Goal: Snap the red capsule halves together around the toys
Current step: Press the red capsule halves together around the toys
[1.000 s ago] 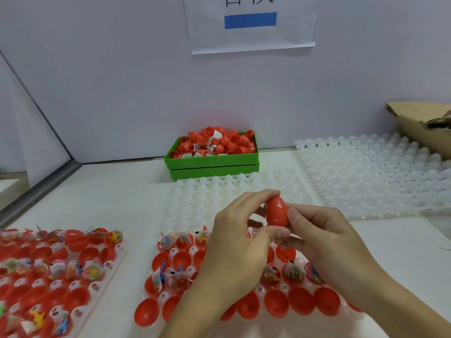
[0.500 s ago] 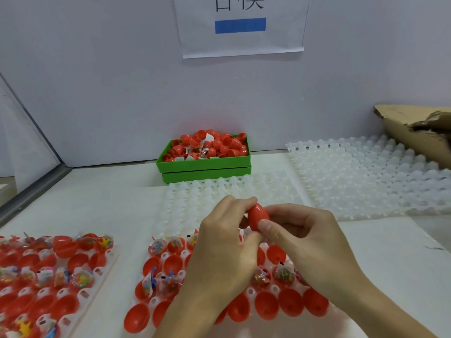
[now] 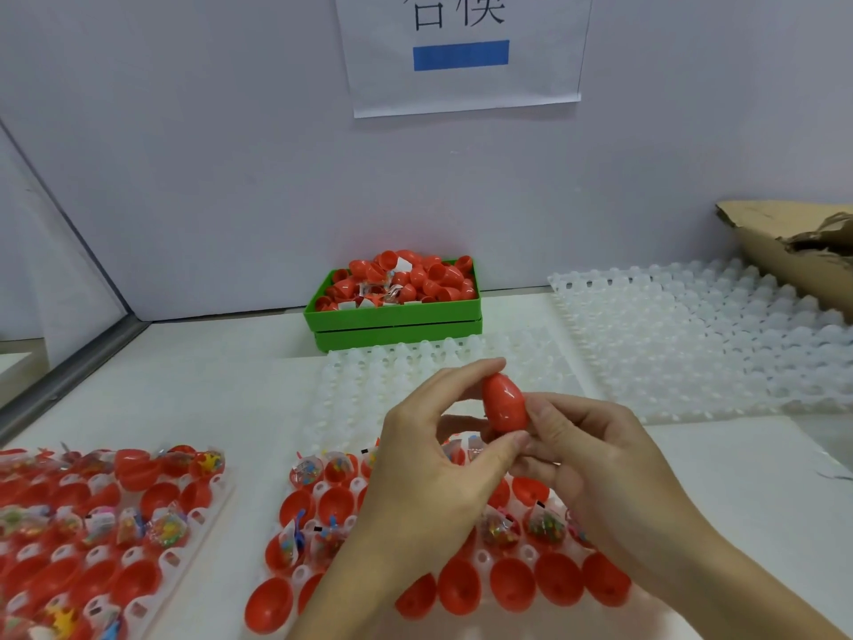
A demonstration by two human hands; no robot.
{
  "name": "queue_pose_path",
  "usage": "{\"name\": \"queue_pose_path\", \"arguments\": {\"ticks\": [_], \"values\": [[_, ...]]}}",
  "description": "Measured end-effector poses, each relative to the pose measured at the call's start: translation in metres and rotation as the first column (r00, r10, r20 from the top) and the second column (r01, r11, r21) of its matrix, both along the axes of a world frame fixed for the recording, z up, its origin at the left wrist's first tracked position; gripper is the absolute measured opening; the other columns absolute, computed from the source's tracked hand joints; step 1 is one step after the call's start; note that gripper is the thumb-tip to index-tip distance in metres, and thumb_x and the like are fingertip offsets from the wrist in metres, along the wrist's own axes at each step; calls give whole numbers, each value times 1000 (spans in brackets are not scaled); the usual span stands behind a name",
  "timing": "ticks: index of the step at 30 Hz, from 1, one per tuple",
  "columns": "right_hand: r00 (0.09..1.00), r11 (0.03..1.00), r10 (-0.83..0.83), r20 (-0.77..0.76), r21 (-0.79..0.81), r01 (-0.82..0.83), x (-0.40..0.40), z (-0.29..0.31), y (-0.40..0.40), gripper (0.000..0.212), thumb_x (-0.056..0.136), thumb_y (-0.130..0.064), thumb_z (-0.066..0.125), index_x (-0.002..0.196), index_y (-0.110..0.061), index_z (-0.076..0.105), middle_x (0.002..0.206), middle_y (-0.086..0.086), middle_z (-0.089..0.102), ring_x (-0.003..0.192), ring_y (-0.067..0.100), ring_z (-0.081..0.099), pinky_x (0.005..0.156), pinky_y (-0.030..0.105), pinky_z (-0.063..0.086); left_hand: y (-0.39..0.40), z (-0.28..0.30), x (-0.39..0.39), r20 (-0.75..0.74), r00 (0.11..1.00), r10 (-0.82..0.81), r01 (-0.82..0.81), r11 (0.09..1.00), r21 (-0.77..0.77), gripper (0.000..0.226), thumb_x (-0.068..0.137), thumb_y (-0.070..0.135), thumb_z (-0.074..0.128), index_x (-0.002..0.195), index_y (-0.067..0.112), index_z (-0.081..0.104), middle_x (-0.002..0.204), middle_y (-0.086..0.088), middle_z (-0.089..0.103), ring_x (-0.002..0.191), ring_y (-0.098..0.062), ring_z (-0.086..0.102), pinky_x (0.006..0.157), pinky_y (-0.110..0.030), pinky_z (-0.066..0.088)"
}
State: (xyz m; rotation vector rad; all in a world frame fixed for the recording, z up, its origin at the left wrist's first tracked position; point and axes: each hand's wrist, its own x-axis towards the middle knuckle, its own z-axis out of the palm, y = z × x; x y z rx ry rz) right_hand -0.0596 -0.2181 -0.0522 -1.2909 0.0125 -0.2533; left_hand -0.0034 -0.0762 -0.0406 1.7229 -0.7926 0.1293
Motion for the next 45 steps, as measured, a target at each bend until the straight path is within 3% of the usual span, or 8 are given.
{"name": "queue_pose_path", "arguments": {"ticks": [6, 9, 14, 17, 20, 27, 31, 45], "values": [[988, 989, -145, -52, 0, 145, 2, 1, -7, 29, 87, -28, 58, 101, -8, 74, 90, 18, 75, 85, 31, 75, 69, 27, 59, 5, 3, 10, -102, 968, 230, -242, 961, -137, 19, 82, 37, 61, 94, 28, 73, 88, 10, 70, 77, -8, 68, 66, -19, 55], [981, 984, -179, -72, 5, 179, 4, 1, -10, 24, 96, -17, 54, 99, -6, 74, 89, 19, 75, 84, 31, 74, 76, 35, 57, 9, 9, 16, -491, 869, -63, -192, 872, -450, 19, 79, 30, 66, 78, 14, 77, 78, -10, 70, 69, -17, 65, 63, -28, 56], [982, 986, -167, -92, 11, 169, 4, 2, -8, 24, 97, -16, 53, 99, -7, 75, 90, 19, 75, 83, 31, 74, 73, 32, 59, 11, 14, 13, -591, 742, -318, -192, 743, -641, 33, 77, 33, 60, 85, 4, 73, 82, -19, 70, 68, -20, 67, 60, -26, 56], [987, 989, -142, -80, 21, 144, 3, 1, -9, 22, 93, -20, 57, 92, -11, 77, 90, 19, 75, 84, 32, 74, 68, 28, 58, 11, 11, 14, -520, 835, -178, -156, 831, -534, 13, 79, 26, 72, 83, 13, 69, 84, -11, 70, 74, -16, 67, 61, -26, 56], [996, 998, -53, -66, 24, 55, 2, 2, -7, 20, 89, -31, 67, 94, -15, 77, 95, 18, 75, 90, 31, 74, 66, 25, 57, 10, 3, 13, -144, 981, 128, -151, 975, -164, 30, 77, 16, 82, 97, 31, 65, 89, 6, 66, 84, -12, 64, 66, -21, 54], [993, 977, -114, -6, -180, 111, -4, 7, 3, 27, 74, -39, 76, 95, -23, 77, 88, 7, 78, 85, 21, 76, 72, 23, 59, 3, -3, 5, 184, 981, 52, -73, 992, 107, 53, 76, 24, 80, 124, 41, 63, 108, 17, 60, 103, -10, 60, 75, -22, 55], [979, 980, -196, -54, -43, 194, 0, 18, -22, 30, 80, -28, 69, 100, -6, 73, 90, 15, 76, 86, 29, 75, 70, 25, 58, 11, 0, 10, 179, 981, 70, -93, 988, 123, 60, 76, 58, 63, 133, 58, 45, 118, 34, 54, 113, 5, 54, 76, -10, 51], [846, 788, -484, -222, 310, 532, 84, 67, -204, 21, 103, -18, 52, 112, 0, 55, 96, 11, 65, 79, 14, 68, 66, 17, 53, 16, -6, 32, 350, 912, 212, -259, 962, 91, 46, 82, 61, 45, 115, 36, 64, 92, 14, 69, 83, 0, 61, 76, -11, 46]]}}
